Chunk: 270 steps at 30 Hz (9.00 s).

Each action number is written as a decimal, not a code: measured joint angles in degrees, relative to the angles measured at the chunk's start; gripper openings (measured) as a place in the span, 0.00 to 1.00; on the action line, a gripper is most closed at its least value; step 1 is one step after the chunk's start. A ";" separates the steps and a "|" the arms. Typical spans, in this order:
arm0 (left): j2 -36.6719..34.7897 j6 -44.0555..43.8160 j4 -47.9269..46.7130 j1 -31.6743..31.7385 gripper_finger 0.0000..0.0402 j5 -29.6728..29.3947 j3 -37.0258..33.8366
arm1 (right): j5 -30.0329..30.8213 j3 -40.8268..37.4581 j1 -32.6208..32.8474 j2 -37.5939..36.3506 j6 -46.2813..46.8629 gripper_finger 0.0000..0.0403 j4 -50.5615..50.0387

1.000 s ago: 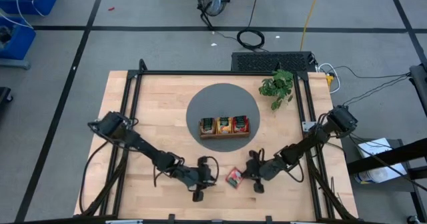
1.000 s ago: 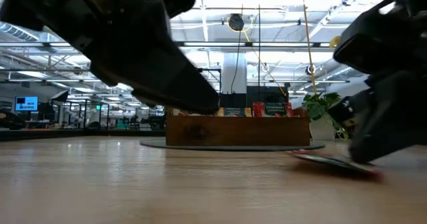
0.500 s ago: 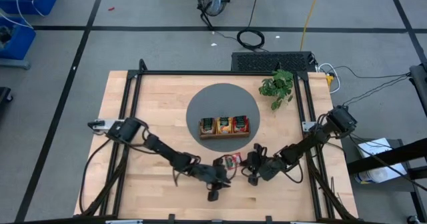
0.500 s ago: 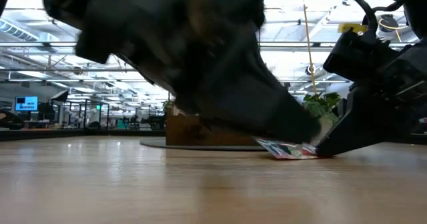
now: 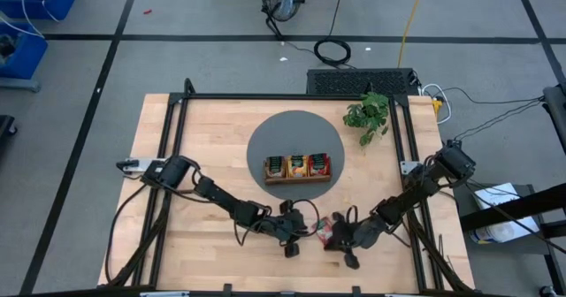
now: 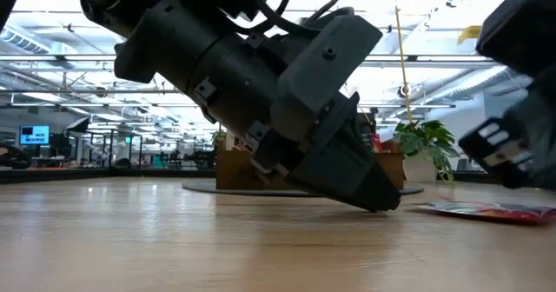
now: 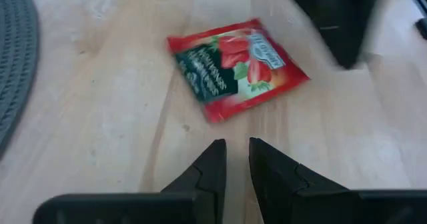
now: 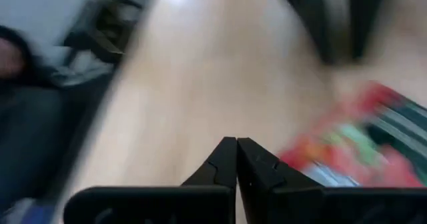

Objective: Pick & Place Tea
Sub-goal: Put the red tea bag into the right slot of the wooden organizer

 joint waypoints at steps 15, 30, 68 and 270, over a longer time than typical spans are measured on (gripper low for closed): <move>0.20 5.88 3.59 -1.24 0.18 8.18 -0.17 | 0.43 0.07 0.48 -12.97 -3.65 0.00 -21.96; 0.17 1.39 2.58 -0.16 0.18 3.63 -0.15 | 10.37 0.28 0.90 -10.49 9.21 0.00 -35.01; 0.68 2.78 -3.34 -1.01 0.18 4.20 3.48 | 0.83 0.02 3.21 -5.77 9.67 0.00 -18.00; -10.71 16.31 -3.43 0.40 0.01 1.36 3.45 | 22.28 0.17 6.00 -6.29 -28.54 0.15 -4.25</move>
